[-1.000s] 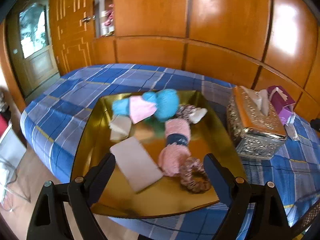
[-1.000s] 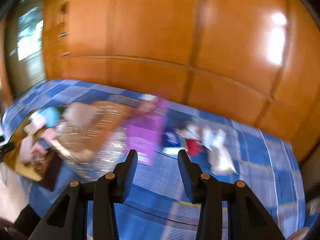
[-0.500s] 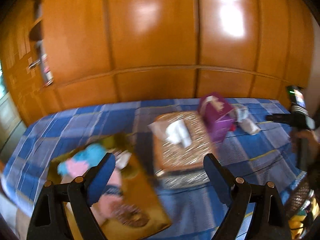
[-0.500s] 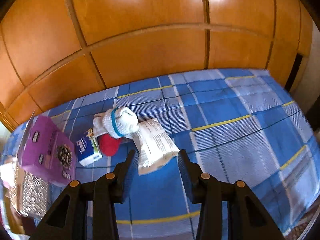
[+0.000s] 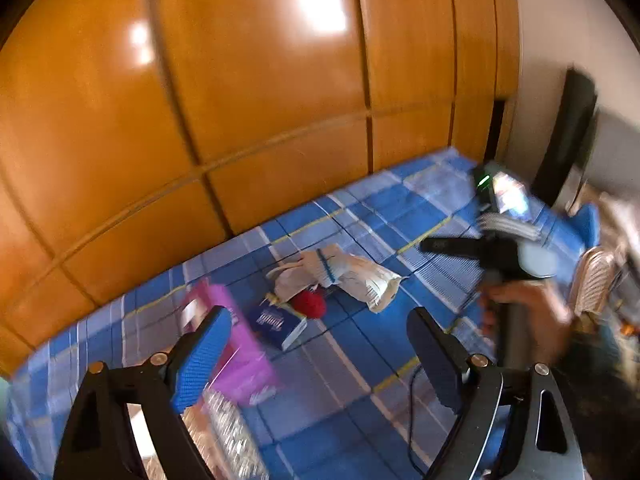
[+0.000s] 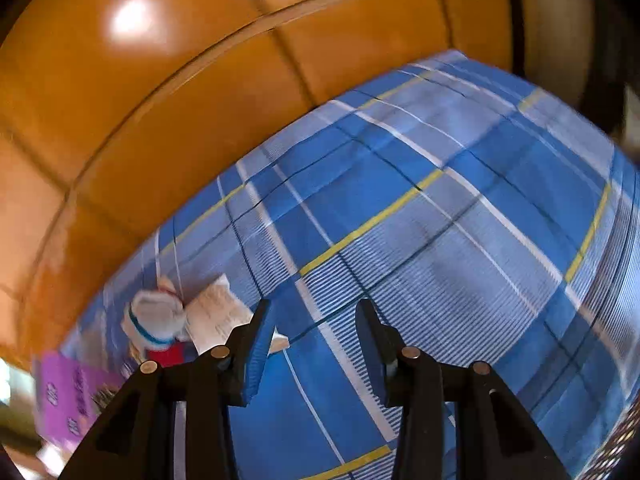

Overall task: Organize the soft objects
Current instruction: 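Move both tools back over the items on the bed, then grasp the white knit glove with blue band using the left tool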

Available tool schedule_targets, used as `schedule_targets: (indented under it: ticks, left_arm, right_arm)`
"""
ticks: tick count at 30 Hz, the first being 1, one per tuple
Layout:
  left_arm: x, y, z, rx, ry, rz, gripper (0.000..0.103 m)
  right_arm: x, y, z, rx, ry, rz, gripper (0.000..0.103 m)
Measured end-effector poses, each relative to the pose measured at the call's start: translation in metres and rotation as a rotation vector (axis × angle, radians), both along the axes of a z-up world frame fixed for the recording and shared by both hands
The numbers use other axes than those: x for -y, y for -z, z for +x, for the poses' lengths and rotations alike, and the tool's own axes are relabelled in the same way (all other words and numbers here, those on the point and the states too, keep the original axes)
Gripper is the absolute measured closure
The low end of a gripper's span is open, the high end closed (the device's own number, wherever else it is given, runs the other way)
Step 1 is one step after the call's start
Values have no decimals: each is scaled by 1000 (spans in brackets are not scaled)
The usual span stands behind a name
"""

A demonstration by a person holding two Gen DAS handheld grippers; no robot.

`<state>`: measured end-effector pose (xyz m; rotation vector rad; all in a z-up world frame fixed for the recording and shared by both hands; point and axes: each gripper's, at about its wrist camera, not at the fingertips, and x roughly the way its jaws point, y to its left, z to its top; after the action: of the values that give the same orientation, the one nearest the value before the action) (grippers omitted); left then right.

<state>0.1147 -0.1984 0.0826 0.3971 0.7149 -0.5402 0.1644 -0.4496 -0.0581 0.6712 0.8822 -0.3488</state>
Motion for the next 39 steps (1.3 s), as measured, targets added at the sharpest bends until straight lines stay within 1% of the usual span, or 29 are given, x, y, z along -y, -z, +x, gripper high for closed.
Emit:
schedule_targets:
  ticks: [3, 7, 9, 11, 13, 14, 16, 18, 19, 20, 21, 22, 23, 25, 26, 32, 35, 39]
  left_arm:
    - [37, 26, 28, -36, -11, 75, 21]
    - [66, 61, 63, -64, -41, 150, 21]
    - [73, 75, 78, -73, -62, 154, 21]
    - [82, 88, 94, -74, -92, 176, 19]
    - [87, 97, 108, -100, -112, 168, 17]
    - [90, 101, 114, -107, -123, 165, 16]
    - [96, 108, 127, -119, -143, 167, 6]
    - [100, 116, 139, -124, -164, 168, 5]
    - [101, 121, 146, -139, -178, 167, 6]
    - [101, 127, 154, -168, -194, 151, 9]
    - [99, 131, 159, -198, -204, 127, 34]
    - [97, 136, 166, -250, -206, 109, 49]
    - [95, 138, 168, -263, -210, 95, 49]
    - [87, 134, 167, -268, -207, 35, 53]
    - [82, 130, 165, -270, -202, 16, 54]
    - [70, 105, 162, -277, -196, -48, 55]
    - [62, 80, 168, -288, -224, -109, 54]
    - [43, 43, 182, -250, -271, -165, 54]
  right_arm:
    - [7, 7, -3, -9, 22, 62, 61]
    - [7, 8, 1, -8, 5, 98, 61]
    - [8, 9, 1, -3, 1, 122, 61]
    - [10, 11, 0, -1, 7, 141, 61]
    - [13, 12, -1, 6, 12, 160, 61]
    - [13, 12, -2, 8, 13, 166, 61]
    - [13, 13, -2, 9, 14, 174, 61]
    - [13, 14, -1, 8, 10, 176, 61]
    - [12, 15, -1, 7, 8, 175, 61]
    - [12, 15, 1, 4, 6, 173, 61]
    - [11, 16, 1, 2, 3, 173, 61]
    - [11, 16, 2, 0, 0, 171, 61]
    - [10, 17, 3, -4, -5, 166, 61]
    - [8, 18, 4, -11, -14, 159, 61]
    - [7, 18, 5, -13, -20, 154, 61]
    - [-6, 19, 11, -37, -80, 109, 61]
    - [-12, 24, 15, -64, -109, 98, 61]
    - [-20, 27, 18, -94, -143, 67, 61]
